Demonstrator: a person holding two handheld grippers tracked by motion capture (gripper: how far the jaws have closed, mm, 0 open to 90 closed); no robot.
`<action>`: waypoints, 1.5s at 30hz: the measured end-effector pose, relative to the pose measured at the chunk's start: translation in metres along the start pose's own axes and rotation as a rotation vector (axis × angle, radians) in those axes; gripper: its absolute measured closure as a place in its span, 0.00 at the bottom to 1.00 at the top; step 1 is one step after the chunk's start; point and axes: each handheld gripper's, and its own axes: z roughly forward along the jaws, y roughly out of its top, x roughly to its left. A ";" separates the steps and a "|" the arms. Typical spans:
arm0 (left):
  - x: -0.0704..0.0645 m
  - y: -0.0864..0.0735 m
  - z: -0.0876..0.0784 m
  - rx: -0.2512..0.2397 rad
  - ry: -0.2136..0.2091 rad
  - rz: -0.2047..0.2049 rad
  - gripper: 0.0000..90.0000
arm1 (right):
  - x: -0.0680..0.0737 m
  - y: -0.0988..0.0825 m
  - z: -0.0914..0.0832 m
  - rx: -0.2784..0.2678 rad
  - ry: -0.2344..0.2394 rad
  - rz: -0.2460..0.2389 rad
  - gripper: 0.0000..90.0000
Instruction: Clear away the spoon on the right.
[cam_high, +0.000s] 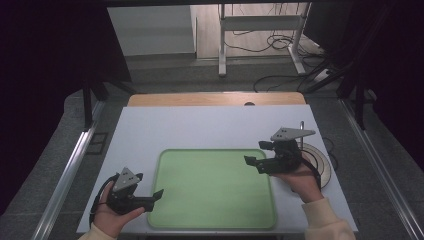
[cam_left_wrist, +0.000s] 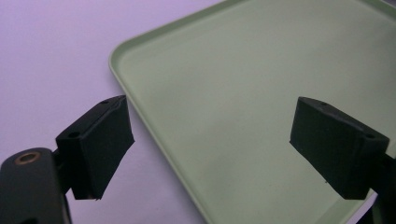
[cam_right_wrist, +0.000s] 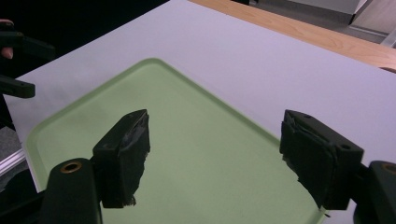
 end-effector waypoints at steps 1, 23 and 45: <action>0.000 0.000 0.000 0.000 -0.001 -0.001 0.14 | -0.002 0.002 0.000 0.005 0.013 -0.004 0.29; -0.001 -0.003 0.006 0.015 0.012 0.000 0.14 | -0.041 -0.009 -0.014 -0.012 -0.056 0.043 0.31; 0.001 -0.003 0.006 0.014 0.012 0.004 0.14 | -0.091 -0.024 -0.044 -0.042 -0.165 0.159 0.35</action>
